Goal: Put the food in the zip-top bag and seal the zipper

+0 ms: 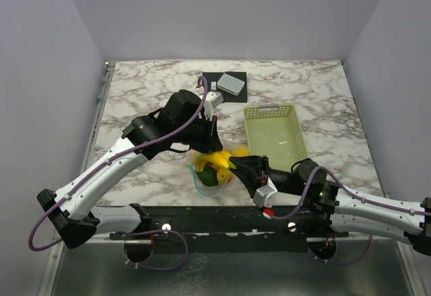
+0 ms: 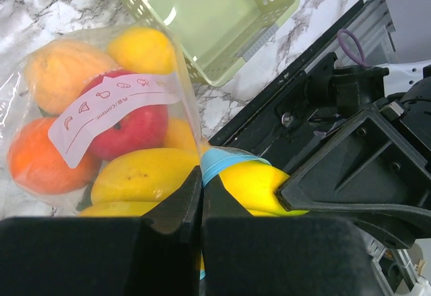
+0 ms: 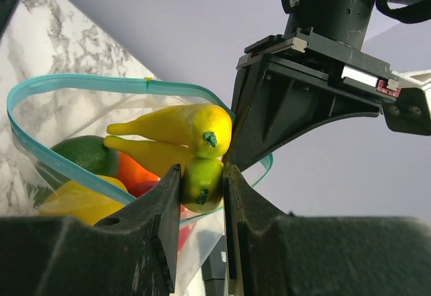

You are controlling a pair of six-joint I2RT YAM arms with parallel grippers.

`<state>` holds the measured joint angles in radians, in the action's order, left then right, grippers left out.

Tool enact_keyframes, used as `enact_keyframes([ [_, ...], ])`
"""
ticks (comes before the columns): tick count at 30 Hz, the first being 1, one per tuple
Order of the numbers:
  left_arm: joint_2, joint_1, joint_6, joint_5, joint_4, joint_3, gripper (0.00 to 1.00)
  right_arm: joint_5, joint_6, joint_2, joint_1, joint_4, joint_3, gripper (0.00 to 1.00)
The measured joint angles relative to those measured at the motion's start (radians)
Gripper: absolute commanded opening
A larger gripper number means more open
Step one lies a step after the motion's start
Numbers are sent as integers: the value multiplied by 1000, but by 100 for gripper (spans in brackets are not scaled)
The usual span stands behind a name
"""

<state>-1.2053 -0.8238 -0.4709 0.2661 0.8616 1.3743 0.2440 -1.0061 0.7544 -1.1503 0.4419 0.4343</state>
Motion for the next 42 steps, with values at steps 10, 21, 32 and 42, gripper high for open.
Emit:
enact_keyframes([
  [10,-9,6,4,-16,15,26,0,-37,-73,-2,-3,-8,0,1],
  [21,47,6,-96,-98,92,16,0,-37,-86,3,-34,-64,34,1],
  [32,73,13,-149,-125,97,-46,0,-92,-113,20,-86,-43,15,1],
  [42,42,63,-150,-115,77,-60,0,-174,-170,73,-114,91,-55,1],
])
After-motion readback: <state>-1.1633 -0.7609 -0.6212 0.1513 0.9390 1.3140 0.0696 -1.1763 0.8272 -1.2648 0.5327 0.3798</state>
